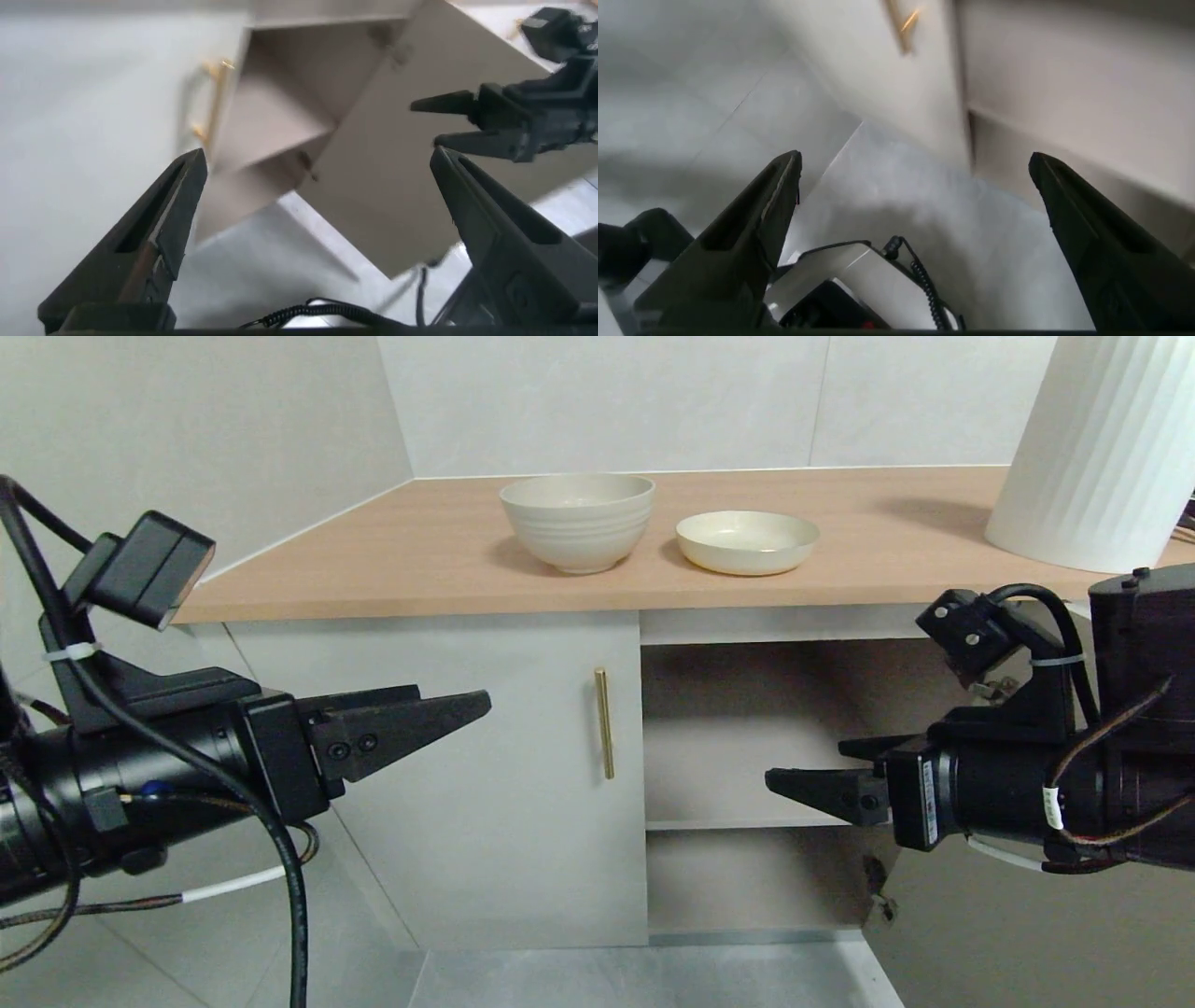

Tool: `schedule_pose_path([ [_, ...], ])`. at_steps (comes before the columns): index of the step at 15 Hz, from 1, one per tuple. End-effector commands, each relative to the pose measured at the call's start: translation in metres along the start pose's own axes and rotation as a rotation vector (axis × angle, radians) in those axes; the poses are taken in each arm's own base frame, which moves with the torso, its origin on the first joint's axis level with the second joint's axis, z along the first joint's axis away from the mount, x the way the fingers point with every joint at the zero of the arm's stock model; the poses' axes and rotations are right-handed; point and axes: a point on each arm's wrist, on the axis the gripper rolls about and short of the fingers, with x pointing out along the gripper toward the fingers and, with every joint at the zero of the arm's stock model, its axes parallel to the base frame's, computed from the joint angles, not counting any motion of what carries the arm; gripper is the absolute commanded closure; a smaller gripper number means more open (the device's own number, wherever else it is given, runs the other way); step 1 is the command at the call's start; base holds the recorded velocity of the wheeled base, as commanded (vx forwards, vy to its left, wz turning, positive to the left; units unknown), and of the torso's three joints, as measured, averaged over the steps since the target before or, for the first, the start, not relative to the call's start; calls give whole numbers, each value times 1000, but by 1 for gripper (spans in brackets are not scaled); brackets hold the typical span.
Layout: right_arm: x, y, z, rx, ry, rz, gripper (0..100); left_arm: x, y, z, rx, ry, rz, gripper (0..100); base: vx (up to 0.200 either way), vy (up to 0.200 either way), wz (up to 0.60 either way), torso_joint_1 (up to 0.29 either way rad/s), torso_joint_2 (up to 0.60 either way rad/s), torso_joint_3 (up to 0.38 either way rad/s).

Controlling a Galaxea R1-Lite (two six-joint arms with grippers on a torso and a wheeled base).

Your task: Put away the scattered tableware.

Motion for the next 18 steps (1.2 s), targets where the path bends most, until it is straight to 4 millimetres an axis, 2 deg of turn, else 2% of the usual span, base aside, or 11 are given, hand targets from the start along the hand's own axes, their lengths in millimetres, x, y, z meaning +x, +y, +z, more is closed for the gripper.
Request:
schedule_pose_path([
  [1, 0, 0, 0, -5, 1, 0, 0, 1, 1, 0, -1, 1, 2, 0, 200, 0, 0, 2, 2, -2],
  [4, 0, 0, -1, -9, 3, 3, 0, 1, 1, 0, -1, 1, 2, 0, 200, 0, 0, 2, 2, 4],
  [13, -2, 1, -2, -10, 5, 11, 0, -4, -2, 1, -2, -11, 3, 0, 0, 0, 0, 0, 0, 0],
  [18, 0, 1, -3, -11, 9, 11, 0, -4, 0, 3, -11, 3, 19, 0, 0, 0, 0, 64, -238, -228],
])
